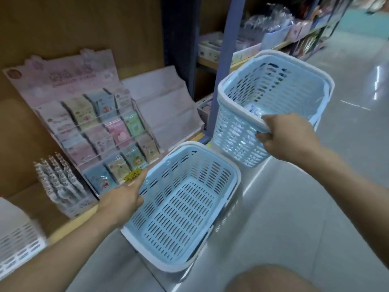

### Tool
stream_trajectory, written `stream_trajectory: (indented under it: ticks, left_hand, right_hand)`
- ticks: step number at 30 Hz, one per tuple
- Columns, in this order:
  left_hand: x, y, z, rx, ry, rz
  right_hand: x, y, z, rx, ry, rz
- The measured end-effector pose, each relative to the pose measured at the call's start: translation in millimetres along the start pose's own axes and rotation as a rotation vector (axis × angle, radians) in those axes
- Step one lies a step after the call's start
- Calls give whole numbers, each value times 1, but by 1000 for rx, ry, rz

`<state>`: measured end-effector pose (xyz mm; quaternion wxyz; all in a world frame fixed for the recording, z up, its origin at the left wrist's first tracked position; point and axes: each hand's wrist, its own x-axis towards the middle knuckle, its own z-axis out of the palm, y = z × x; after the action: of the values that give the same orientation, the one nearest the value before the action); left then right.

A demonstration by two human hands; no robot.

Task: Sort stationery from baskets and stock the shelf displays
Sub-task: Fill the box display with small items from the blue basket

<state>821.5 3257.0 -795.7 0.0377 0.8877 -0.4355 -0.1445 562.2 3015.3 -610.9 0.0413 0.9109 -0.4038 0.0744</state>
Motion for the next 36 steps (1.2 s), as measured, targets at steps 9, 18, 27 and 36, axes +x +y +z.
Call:
stream_trajectory:
  ticks: [9,18,27,36]
  left_hand:
    - [42,69,-59,-706,5,-97]
    - [12,66,-134,-1245,-96,-34]
    - [-3,68,-108,-679,220,-9]
    - [5,28,-40,-381,-77,-84]
  right_hand:
    - [-27,-63,-56,122,35,-110]
    - [-93,-120,23,-106,-276,-370]
    - [-103,-117,45,19,-336,-575]
    - [-108,-116,100,222,-567,-741]
